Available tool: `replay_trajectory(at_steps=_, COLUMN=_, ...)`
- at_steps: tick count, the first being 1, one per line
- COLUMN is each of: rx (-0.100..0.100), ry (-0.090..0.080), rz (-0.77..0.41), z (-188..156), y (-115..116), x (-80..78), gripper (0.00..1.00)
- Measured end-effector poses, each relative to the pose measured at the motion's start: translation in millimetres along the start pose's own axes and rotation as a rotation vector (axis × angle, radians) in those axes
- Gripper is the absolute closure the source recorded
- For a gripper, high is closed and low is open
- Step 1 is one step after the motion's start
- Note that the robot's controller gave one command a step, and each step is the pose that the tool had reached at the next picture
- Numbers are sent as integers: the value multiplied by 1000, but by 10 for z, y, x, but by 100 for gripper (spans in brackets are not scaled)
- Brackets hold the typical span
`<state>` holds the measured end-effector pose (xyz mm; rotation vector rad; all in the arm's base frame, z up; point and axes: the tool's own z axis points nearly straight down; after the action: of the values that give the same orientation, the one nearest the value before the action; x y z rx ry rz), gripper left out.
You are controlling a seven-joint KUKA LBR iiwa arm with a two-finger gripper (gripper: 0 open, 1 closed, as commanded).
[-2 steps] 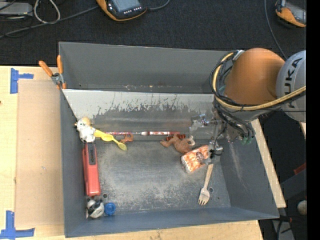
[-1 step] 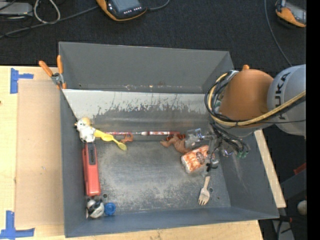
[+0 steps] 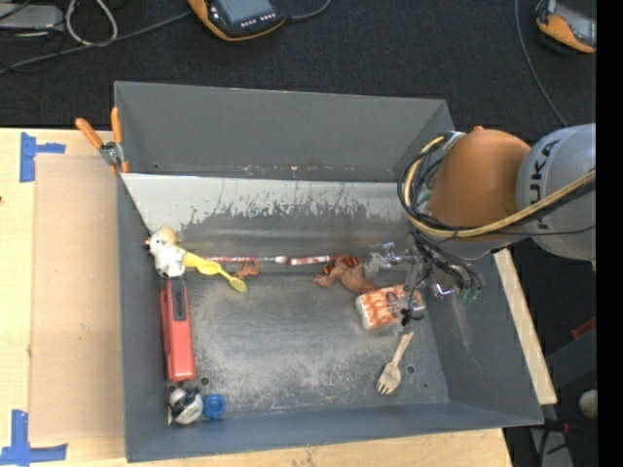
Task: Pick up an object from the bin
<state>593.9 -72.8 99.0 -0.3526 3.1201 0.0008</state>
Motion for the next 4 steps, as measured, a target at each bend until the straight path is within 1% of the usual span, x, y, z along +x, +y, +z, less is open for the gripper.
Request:
replay_trajectory(at_steps=1, rx=-6, ry=1, rz=-87, z=268, y=-2, x=24, gripper=100)
replay_trajectory(at_steps=2, rx=-7, ry=5, rz=-86, z=290, y=-1, x=39, gripper=0)
replay_trajectory(at_steps=3, rx=-7, ry=4, rz=-84, z=286, y=-5, x=36, gripper=100)
replay_trajectory(at_steps=4, rx=-7, ry=4, rz=-84, z=286, y=-5, x=37, gripper=100)
